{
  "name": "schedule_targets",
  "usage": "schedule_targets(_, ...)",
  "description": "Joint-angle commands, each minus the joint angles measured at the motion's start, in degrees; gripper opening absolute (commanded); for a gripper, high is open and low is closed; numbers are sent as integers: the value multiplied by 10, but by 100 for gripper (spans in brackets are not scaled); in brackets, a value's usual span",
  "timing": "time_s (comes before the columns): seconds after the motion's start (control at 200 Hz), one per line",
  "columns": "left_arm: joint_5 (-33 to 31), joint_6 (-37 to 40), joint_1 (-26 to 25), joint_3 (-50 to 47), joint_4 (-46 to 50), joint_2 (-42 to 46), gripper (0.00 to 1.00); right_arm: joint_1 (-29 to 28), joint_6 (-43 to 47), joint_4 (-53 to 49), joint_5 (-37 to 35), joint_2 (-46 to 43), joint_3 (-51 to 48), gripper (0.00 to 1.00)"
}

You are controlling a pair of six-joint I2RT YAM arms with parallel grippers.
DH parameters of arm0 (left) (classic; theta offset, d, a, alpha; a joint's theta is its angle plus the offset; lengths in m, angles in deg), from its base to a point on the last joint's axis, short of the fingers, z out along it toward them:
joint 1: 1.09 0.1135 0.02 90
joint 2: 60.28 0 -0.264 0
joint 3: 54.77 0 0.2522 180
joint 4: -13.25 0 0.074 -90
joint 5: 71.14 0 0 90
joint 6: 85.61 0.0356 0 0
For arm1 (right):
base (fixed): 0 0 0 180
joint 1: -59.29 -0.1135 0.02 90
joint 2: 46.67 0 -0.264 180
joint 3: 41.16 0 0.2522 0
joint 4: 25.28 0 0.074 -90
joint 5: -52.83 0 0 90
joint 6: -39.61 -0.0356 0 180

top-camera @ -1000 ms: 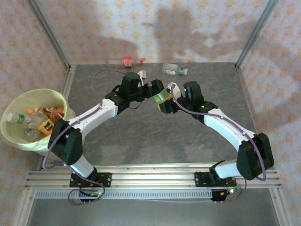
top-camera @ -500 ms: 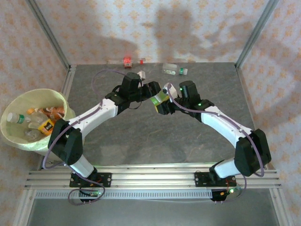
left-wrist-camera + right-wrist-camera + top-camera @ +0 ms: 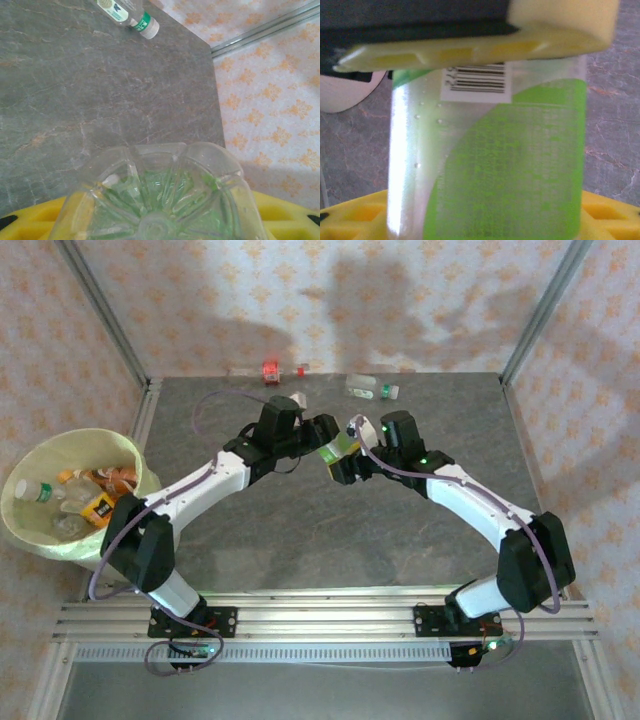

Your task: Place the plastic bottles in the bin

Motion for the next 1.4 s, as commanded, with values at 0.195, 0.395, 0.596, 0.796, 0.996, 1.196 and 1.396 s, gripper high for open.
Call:
schedule_targets(0.195, -154, 78, 34, 21, 180, 111, 53, 0, -55, 61, -147, -64, 8, 99)
schedule_targets(0.395, -210, 86, 79, 8, 266, 182, 52, 2, -94, 107, -176, -82, 2, 99)
schedule_targets(0.596, -273, 125, 117, 42, 365, 252, 52, 3, -140, 119, -258, -79, 6, 99)
schedule_targets(0.796, -343, 183, 139, 140, 496, 275, 52, 10, -152, 118, -337, -76, 6, 99)
schedule_targets(0.996, -426, 239, 166, 254, 591, 272, 51, 19, -170, 108, -372, -70, 8, 99)
schedule_targets(1.196, -560, 288, 171, 358, 650, 255, 51, 25, -170, 101, -384, -68, 5, 99)
schedule_targets(1.396, -630, 312, 220, 406, 684, 239, 49, 28, -179, 96, -386, -58, 7, 99)
